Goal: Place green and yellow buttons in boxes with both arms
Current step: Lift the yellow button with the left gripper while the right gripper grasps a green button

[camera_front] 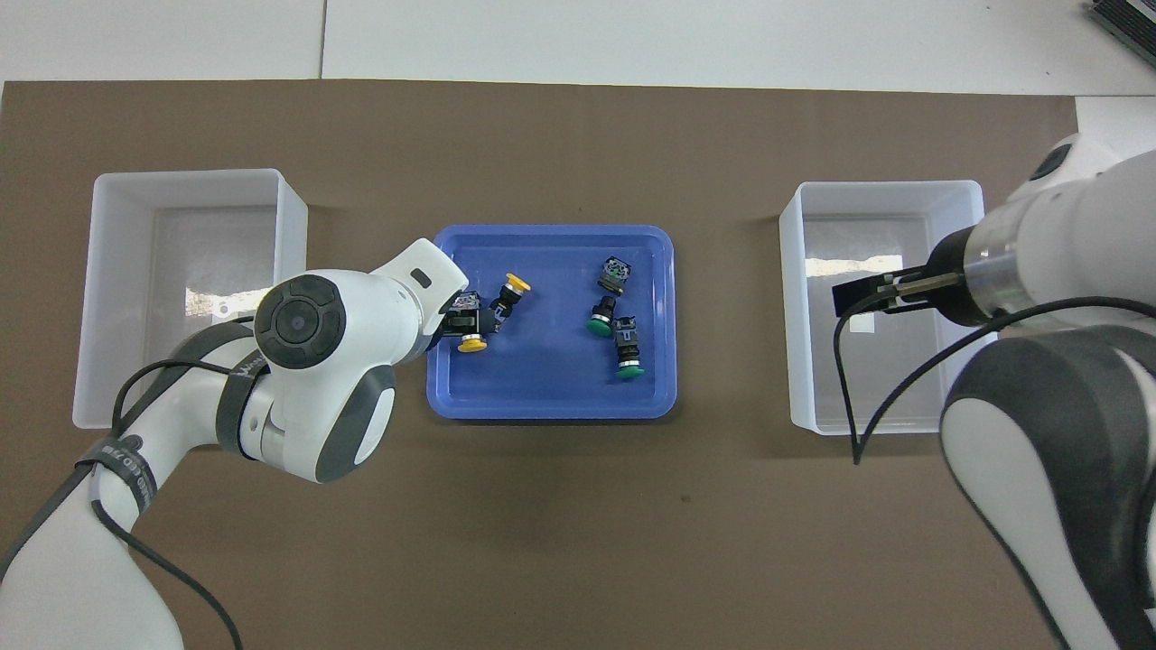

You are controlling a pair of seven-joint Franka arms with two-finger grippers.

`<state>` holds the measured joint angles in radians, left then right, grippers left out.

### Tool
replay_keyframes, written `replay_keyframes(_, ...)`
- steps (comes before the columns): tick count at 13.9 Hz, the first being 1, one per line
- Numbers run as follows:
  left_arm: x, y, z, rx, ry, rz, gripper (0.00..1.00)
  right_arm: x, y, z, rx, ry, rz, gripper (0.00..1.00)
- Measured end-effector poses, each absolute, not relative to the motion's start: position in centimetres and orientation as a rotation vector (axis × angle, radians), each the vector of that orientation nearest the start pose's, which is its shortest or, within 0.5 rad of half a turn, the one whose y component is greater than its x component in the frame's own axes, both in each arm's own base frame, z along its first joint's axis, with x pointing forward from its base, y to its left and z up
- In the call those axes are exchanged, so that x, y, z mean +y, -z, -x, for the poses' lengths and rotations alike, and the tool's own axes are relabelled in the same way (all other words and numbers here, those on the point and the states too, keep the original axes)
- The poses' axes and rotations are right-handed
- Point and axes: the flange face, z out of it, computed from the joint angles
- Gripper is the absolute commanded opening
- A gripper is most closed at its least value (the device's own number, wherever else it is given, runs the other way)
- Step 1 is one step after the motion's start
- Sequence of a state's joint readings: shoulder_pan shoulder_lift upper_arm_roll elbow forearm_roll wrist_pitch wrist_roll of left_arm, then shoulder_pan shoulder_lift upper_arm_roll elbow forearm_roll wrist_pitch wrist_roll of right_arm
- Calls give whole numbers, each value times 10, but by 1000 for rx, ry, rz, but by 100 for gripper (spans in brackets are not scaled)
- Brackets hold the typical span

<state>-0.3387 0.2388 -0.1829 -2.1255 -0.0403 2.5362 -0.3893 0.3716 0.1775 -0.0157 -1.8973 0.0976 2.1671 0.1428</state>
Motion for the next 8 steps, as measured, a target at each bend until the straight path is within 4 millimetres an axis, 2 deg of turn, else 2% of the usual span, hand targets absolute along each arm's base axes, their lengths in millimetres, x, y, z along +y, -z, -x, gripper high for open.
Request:
replay_keyframes(2, -293, -314, -510, 131, 204, 3272, 73, 234, -395, -564, -252, 105, 3001, 100)
replay_keyframes(4, -294, -311, -510, 121, 200, 3273, 56, 253, -381, -553, -294, 118, 2991, 100)
replay_keyframes(6, -294, -308, -510, 117, 198, 3274, 45, 269, -368, -545, -331, 147, 2982, 100)
replay_keyframes(8, -293, -304, -511, 112, 194, 3273, 32, 274, -354, -540, -344, 158, 2981, 96)
